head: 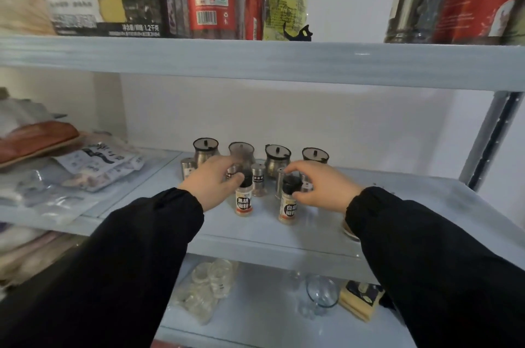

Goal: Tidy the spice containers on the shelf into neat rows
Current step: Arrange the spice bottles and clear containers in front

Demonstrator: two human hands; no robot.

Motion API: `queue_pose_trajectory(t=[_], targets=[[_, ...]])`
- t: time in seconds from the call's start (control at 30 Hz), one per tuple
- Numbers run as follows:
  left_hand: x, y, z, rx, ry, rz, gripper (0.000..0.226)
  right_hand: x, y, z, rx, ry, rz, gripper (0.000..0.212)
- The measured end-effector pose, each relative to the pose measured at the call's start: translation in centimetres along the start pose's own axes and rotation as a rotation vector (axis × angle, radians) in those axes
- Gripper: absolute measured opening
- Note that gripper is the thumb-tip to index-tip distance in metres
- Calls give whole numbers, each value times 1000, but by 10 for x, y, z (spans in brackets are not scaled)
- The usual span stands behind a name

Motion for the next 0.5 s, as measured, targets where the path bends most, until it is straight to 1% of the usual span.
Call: queue_pose_trajectory(t=[0.13, 0.3, 0.4, 0.5], targets=[[1, -6, -7, -21, -32, 9, 44, -5, 3, -11, -31, -29, -34, 38], [-10, -6, -11, 6, -70, -20, 41, -5, 2, -14, -132, 62, -107, 33], [-15, -1, -16, 40, -99, -76, 35, -7, 1, -16, -155, 98, -157, 32], [-16, -1, -24, 99, -112, -85, 34, -6, -1, -17, -164, 141, -193, 30]])
Point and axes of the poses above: each hand's wrist, its own x-axis away from the middle knuckle, its own z-axis out of the back of the hand, y = z × x, the point moved 7 cm from there along -x, towards the middle knuckle, and after that the axes turned 3 degrees about -x, right-handed, at the moved point
